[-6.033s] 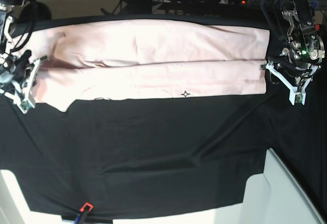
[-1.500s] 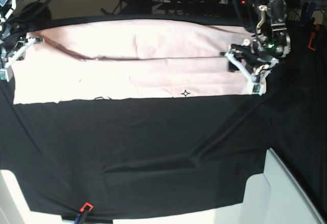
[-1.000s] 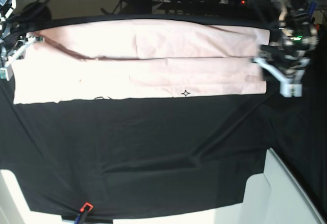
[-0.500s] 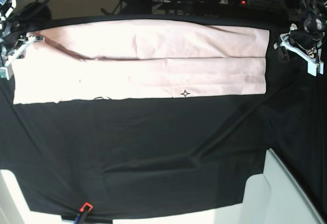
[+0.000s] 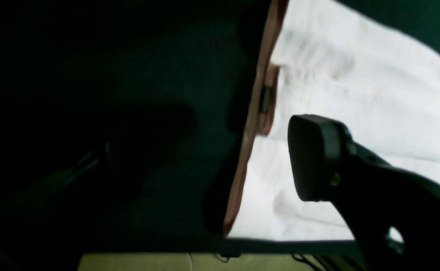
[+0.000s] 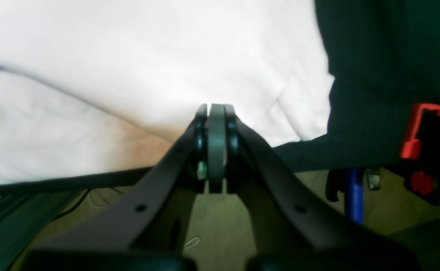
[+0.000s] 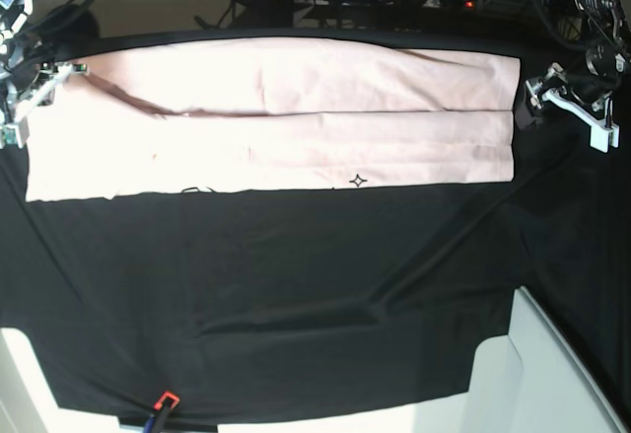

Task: Fold the T-shirt properly
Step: 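Lift the strip's end with the left gripper and fold it toward the right gripper, then release the fold and raise the left gripper away from the shirt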

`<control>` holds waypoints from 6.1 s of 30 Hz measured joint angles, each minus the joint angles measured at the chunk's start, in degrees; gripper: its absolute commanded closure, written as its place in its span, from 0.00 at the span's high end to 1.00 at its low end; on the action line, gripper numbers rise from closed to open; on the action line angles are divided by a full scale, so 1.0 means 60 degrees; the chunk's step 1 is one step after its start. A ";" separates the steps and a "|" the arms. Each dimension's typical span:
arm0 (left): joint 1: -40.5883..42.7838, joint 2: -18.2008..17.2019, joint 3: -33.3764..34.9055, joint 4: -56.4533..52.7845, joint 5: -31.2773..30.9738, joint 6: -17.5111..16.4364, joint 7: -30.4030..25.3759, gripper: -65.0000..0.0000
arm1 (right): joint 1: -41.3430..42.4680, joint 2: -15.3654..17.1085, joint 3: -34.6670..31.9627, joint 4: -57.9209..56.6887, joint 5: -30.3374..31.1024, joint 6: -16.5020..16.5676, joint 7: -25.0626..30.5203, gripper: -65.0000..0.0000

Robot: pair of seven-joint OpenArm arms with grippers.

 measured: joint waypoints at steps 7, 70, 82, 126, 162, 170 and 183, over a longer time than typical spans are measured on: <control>-0.0200 0.0208 0.0885 -0.0062 -0.0022 0.0007 -0.0018 0.87 | -0.0004 -0.0004 0.0004 -0.0004 0.0004 0.0000 0.0004 0.00; 0.1242 0.1654 0.2499 0.5322 0.1198 0.1049 0.0940 0.00 | -0.0109 -0.0036 0.0004 -0.0007 0.0004 0.0000 0.0033 0.00; 0.0933 0.2299 0.4940 0.5486 0.1235 0.1053 0.1395 0.00 | -0.0109 -0.0055 0.0004 -0.0007 0.0004 0.0000 0.0036 0.00; -0.1392 0.3727 0.8062 0.2688 0.2167 0.1078 0.1355 0.03 | -0.0109 -0.0058 0.0004 -0.0007 0.0004 0.0000 0.0036 0.00; 0.0528 -0.0007 0.2364 0.3858 0.2178 0.1807 0.1315 0.00 | -0.1009 0.1548 -0.7034 0.1570 -0.0069 -0.0007 -0.0106 0.00; 0.1370 -0.0022 0.1592 0.3789 0.6200 0.2080 0.1286 0.00 | -0.0787 0.2259 -0.9996 0.1982 0.0029 0.0066 -0.0033 0.01; 0.1308 0.1053 0.1570 0.3395 0.9602 0.2044 0.0820 0.00 | 0.0783 0.2339 -1.1901 0.1596 -0.0106 -0.0033 -0.0135 0.52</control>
